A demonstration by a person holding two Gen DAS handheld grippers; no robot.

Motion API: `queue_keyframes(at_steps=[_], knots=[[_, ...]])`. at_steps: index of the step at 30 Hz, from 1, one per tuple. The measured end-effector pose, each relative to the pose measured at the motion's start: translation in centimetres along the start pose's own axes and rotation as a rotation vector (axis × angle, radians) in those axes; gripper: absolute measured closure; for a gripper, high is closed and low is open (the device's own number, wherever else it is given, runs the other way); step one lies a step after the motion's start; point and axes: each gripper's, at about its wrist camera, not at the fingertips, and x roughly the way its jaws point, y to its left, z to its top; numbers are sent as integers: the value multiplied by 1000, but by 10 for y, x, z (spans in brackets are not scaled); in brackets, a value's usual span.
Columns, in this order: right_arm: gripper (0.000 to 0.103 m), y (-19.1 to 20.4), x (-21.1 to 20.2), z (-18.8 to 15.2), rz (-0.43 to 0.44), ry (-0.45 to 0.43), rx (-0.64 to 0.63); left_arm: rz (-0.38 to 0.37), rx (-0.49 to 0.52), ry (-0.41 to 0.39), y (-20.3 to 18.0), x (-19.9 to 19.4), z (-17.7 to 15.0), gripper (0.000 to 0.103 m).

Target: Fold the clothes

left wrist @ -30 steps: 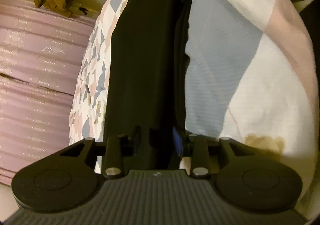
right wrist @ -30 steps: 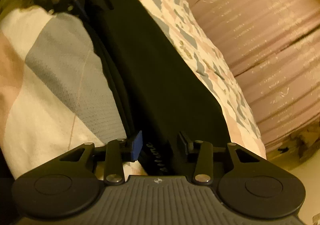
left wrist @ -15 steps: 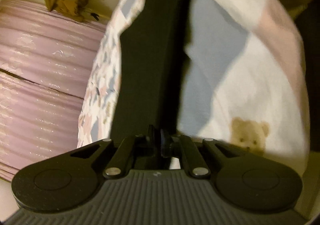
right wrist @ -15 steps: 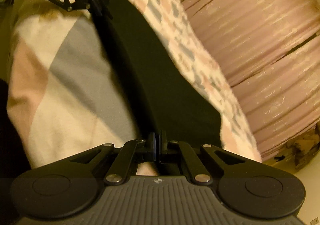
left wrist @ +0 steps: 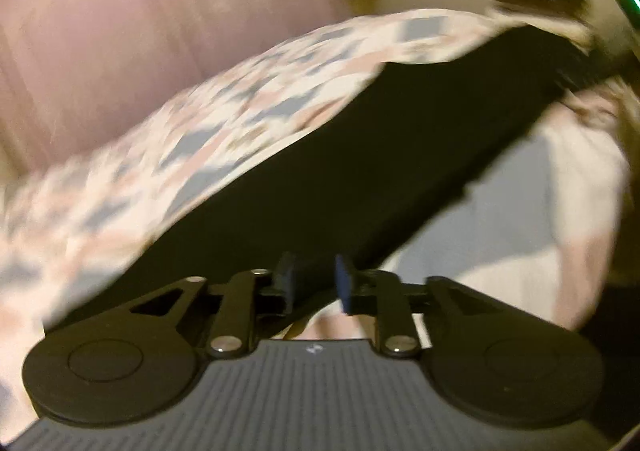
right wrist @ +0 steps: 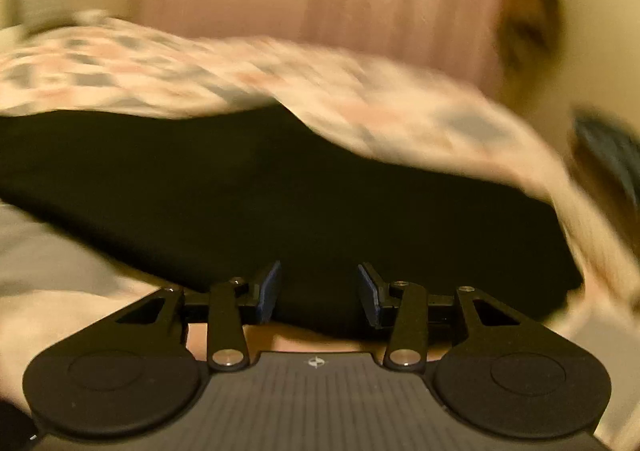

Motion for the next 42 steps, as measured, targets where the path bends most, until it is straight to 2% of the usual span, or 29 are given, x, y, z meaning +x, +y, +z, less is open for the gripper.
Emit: queue_keyframes(at_steps=[2, 3, 6, 10, 14, 17, 19, 21, 22, 23, 25, 26, 29, 30, 32, 35, 37, 39, 42], knots=[[59, -11, -10, -3, -22, -26, 61, 57, -122, 58, 11, 9, -2, 79], [56, -16, -15, -4, -33, -38, 92, 73, -195, 60, 19, 7, -5, 79], [45, -31, -30, -8, -59, -78, 183, 93, -432, 10, 52, -17, -17, 78], [45, -38, -49, -14, 31, -92, 290, 164, -639, -62, 101, -40, -27, 79], [45, -33, -47, -5, 96, -85, 346, 265, -833, -74, 159, -39, -38, 79], [45, -23, -42, 0, 123, -83, 366, 240, -961, -78, 194, -27, -57, 79], [45, -19, -35, 2, 139, -68, 380, 239, -950, -30, 203, -13, -64, 76], [45, -17, -27, 2, 139, -48, 400, 294, -938, 79, 206, 4, -73, 76], [45, -17, -23, 1, 134, -33, 414, 316, -948, 135, 205, 9, -80, 83], [45, -19, -21, -1, 124, -13, 433, 327, -967, 164, 205, 10, -85, 83], [45, -23, -23, -5, 99, 2, 474, 337, -988, 155, 196, -7, -82, 82], [45, -24, -26, -6, 92, 0, 485, 346, -989, 153, 190, -16, -78, 74], [44, -27, -42, -9, 82, -7, 522, 362, -981, 148, 170, -45, -62, 63], [41, -26, -47, -9, 84, -9, 532, 348, -955, 145, 158, -54, -53, 61], [34, -23, -59, -8, 79, -14, 539, 315, -899, 141, 129, -67, -36, 39], [29, -16, -78, -9, 85, -28, 534, 261, -812, 136, 83, -85, -10, 37], [21, -11, -93, -10, 99, -44, 530, 217, -750, 124, 51, -95, 3, 36], [15, -5, -108, -14, 106, -56, 520, 174, -698, 113, 26, -103, 12, 29], [6, 3, -129, -22, 106, -60, 499, 158, -615, 91, -5, -118, 24, 27]])
